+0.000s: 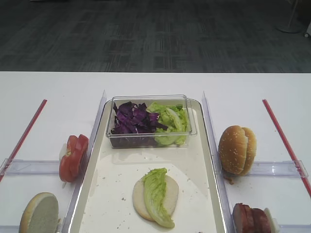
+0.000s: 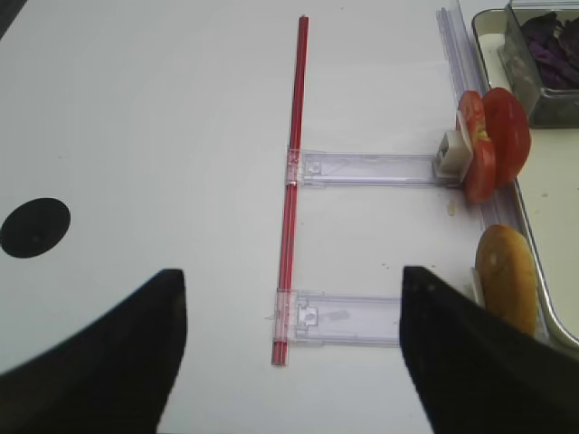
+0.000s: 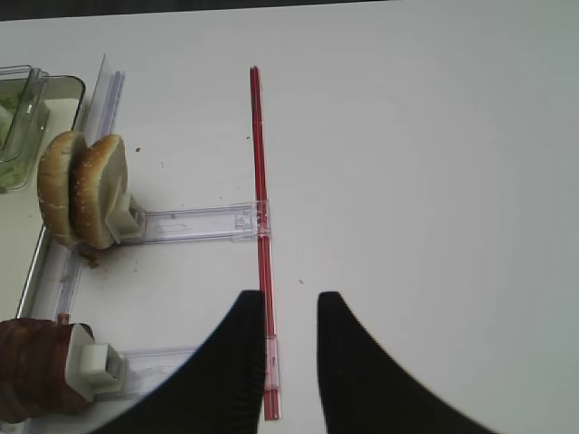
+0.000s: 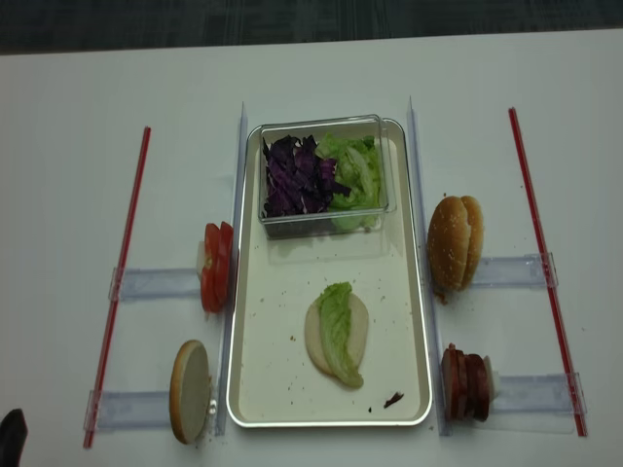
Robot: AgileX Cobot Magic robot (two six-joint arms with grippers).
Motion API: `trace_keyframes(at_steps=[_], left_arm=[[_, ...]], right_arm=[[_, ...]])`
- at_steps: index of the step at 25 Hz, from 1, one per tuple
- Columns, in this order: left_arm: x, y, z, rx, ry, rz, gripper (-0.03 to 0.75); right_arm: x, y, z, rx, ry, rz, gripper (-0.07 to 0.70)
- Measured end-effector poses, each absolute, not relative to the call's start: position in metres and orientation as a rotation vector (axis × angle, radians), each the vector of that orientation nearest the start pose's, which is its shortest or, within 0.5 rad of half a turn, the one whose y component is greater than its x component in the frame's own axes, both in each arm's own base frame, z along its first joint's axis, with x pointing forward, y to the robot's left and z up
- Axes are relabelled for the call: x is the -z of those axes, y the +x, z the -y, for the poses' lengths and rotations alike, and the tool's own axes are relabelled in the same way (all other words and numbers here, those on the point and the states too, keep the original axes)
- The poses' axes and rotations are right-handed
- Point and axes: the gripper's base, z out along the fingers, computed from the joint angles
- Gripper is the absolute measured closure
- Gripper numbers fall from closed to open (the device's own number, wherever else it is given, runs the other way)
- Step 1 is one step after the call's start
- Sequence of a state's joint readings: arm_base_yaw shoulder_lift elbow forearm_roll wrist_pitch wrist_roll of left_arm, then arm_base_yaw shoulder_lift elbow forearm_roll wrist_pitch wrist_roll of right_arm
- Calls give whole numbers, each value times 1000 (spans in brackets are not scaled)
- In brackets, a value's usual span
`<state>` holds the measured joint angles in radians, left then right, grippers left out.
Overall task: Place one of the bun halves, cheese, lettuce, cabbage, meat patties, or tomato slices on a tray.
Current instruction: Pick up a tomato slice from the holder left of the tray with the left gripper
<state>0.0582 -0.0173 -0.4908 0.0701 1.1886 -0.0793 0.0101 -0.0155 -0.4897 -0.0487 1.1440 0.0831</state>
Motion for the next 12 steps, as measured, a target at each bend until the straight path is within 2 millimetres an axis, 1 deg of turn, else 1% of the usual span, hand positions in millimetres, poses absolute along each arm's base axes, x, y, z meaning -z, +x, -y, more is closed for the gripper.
trace_keyframes(at_steps=[12], left_arm=[[-265, -12, -5, -73, -158, -2160, 244]], right_arm=[[-268, -10, 4, 4, 82, -2120, 438]])
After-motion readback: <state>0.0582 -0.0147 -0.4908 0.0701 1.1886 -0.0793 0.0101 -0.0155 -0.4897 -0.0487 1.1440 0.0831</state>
